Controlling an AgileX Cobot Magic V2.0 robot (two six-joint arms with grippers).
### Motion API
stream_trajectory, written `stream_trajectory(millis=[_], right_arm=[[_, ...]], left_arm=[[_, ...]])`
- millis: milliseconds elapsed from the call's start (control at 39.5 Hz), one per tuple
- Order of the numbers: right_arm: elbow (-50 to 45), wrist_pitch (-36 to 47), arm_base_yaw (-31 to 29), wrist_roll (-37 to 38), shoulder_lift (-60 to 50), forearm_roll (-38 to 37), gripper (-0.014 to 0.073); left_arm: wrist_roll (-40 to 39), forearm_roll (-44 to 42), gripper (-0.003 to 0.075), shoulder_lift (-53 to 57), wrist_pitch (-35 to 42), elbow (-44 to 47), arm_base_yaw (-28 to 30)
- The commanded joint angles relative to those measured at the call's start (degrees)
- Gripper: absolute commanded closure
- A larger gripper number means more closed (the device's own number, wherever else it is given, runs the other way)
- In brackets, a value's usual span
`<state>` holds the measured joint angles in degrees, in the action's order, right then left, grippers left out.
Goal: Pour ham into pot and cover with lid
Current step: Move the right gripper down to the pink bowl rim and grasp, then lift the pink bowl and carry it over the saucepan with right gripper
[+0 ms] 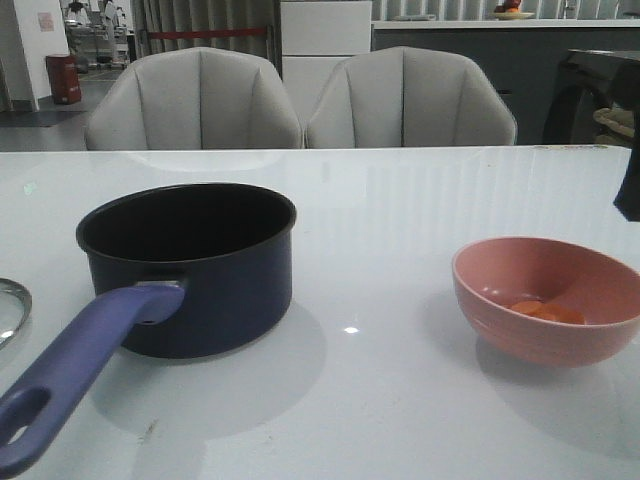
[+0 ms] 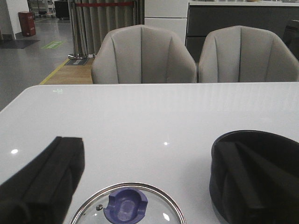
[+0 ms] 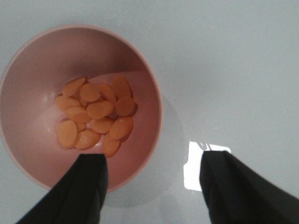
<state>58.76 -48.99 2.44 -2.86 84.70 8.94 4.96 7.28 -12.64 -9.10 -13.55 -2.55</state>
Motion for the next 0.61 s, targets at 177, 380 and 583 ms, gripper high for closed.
stream_trajectory(millis=[177,380,583], right_arm=[[4.5,1.3,-0.2,-1.4,8.8,0.9,0.0066],[6.9,0.9,-0.2,-2.3,15.4,2.4,0.0140],[8.7,-0.3,-0.2,-4.4,18.1,4.2,0.0468]], left_arm=[[-0.1,0.5,0.0125,-0.4,5.0,-1.5,-0.3],[-0.1,0.5,0.0125,-0.4,5.0,-1.5,-0.3],[-0.1,0.5,0.0125,-0.4,5.0,-1.5,-0.3]])
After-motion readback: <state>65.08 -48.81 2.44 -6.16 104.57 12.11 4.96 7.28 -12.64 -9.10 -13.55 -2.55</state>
